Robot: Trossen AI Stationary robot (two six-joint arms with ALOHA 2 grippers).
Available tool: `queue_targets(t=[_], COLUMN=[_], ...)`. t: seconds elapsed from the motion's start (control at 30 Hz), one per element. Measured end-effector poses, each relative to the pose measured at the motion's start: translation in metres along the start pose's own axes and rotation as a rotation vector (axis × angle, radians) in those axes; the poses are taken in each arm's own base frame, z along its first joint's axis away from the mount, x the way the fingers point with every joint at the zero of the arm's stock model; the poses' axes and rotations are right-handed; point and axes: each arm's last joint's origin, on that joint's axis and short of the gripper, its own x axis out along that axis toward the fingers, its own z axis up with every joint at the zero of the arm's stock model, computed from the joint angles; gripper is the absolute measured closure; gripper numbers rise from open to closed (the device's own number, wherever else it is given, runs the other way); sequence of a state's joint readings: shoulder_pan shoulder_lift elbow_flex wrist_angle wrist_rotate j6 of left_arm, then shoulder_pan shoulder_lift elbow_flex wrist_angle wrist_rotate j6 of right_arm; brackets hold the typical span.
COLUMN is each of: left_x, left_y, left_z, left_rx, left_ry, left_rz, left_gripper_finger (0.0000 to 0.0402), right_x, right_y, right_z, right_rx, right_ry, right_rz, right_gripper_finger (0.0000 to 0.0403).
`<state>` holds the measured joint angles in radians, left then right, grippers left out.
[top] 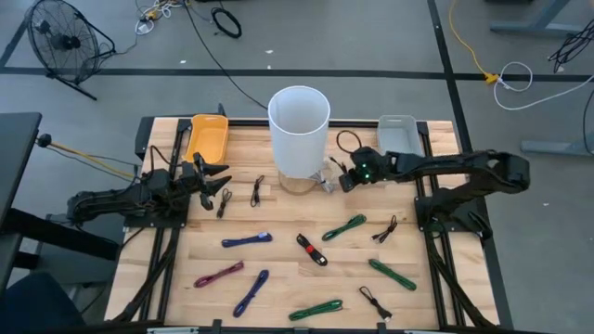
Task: Pick & Place USB Port
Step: Put the black USB cable into the gray bin
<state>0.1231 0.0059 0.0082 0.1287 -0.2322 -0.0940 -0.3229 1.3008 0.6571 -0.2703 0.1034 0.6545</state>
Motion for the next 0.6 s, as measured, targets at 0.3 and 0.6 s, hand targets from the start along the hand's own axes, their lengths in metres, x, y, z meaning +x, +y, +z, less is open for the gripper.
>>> queue_targets(t=[0.3,0.6], left_x=[0.000,0.000], left_y=[0.000,0.000], left_z=[0.000,0.000], left_rx=[0.000,0.000], left_ry=[0.001,0.001], left_rz=[0.000,0.001], left_gripper_finger=[0.0225,0.0225], right_x=[-0.087,-0.095], right_y=[-0.011,-0.055], right_z=[0.031,0.029], right_rx=[-0.003,0.102], right_ry=[-0.137,-0.071], right_rz=[-0.372,-0.740], right_gripper_finger=[0.0393,0.0393])
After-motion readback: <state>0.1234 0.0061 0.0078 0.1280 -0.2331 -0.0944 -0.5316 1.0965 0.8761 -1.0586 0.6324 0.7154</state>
